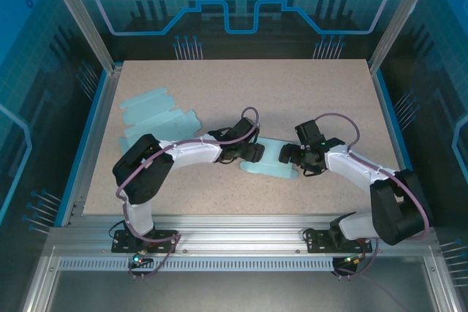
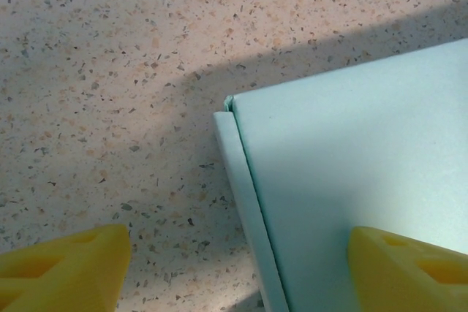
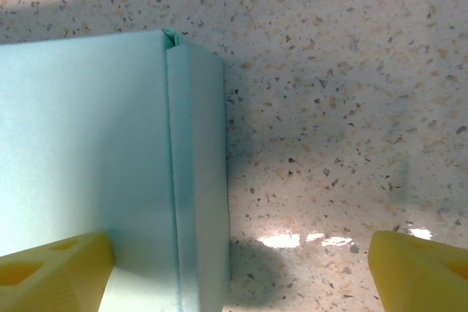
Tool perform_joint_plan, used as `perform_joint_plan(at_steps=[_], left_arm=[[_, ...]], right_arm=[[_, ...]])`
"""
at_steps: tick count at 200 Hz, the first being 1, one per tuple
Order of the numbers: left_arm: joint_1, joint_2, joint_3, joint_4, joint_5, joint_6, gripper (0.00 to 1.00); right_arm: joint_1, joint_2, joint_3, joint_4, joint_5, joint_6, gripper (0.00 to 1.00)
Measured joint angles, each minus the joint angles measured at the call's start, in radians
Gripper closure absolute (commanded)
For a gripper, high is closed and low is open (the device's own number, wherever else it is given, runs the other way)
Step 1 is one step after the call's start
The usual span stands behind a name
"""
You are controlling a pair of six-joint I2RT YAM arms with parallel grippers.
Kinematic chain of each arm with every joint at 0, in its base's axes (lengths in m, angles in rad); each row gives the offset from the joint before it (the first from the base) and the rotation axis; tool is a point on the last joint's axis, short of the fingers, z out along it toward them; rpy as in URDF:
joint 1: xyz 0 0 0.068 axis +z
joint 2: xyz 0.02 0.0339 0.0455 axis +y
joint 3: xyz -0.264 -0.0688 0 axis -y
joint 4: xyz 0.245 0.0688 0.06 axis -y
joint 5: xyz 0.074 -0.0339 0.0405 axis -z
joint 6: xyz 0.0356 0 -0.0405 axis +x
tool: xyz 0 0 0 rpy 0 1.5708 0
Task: Fold the paper box
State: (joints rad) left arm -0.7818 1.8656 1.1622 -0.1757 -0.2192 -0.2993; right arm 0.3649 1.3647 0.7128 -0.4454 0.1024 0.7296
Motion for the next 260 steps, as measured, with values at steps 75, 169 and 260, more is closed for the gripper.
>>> perform_joint_plan(at_steps=[75, 169, 260], left_arm=[[0.016, -0.047, -0.042, -0.003, 0.024, -0.018, 0.26], [0.124, -0.111, -0.124, 0.080, 0.225, -0.111, 0.35], [0.164, -0.130, -0.184, 0.106, 0.254, -0.148, 0.32]], right_arm=[[-0.002, -0.028, 0.001, -0.002, -0.023, -0.019, 0.07], [-0.072, -0.095, -0.036, 0.059, -0.161, -0.026, 0.13], [0.408, -0.199, 0.028, -0.081, 0.216, -0.246, 0.19]])
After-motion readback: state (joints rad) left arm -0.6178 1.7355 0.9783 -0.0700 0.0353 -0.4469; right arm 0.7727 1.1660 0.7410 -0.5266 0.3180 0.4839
